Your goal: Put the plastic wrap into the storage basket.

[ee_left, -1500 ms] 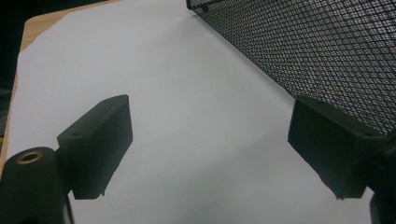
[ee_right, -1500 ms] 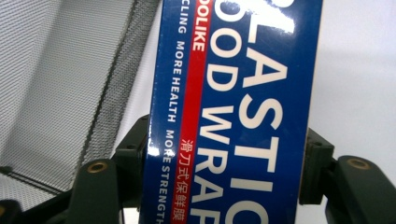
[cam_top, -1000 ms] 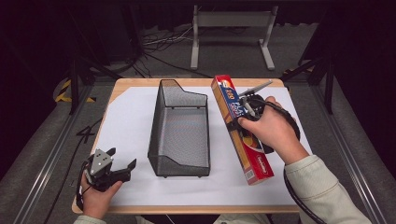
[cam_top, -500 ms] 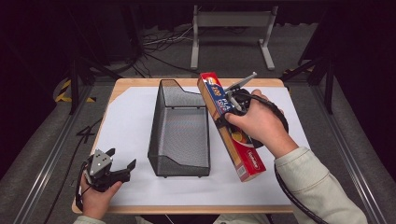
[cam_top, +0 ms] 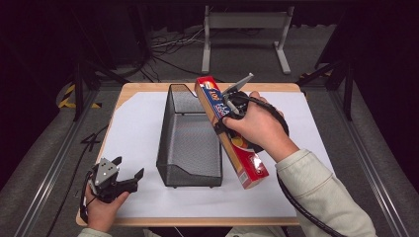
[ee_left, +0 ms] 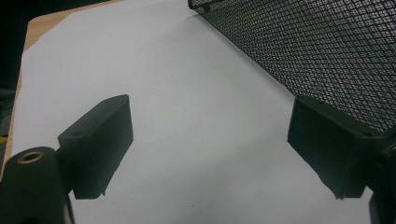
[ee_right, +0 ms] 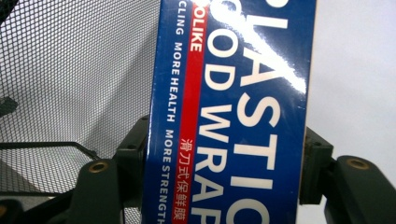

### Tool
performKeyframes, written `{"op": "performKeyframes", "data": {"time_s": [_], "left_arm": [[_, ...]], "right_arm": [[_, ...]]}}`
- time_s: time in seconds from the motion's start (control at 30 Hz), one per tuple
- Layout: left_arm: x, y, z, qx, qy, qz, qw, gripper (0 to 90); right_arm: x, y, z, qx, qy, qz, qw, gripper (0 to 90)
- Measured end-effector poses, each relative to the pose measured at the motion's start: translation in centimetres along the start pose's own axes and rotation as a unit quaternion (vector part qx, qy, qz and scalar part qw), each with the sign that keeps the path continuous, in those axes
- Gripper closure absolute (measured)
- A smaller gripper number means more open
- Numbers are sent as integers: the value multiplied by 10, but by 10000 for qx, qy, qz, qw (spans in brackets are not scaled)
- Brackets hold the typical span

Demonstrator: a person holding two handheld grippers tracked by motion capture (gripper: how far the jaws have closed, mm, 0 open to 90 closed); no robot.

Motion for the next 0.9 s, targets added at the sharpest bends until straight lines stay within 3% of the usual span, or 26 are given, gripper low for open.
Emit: {"op": "performKeyframes", "data": {"time_s": [0.33,0.9], "left_arm": [[0,0,0,-11,4,5,10000,148],[-1,0,-1,-27,-10,25,10000,148]], "right_arm": [[15,9,-12,115,2,-36,9999,379],[47,13,-32,-87,22,-206,9997,379]]}}
Point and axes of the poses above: each handheld gripper's, and its own axes: x roughly forward along the jaws, y roughly out of its top, z roughly to its right, the point moved 8 cm from there along x, roughly forward along the jaws, and after that the axes turned 6 degrees about z, right-handed, at the moved point
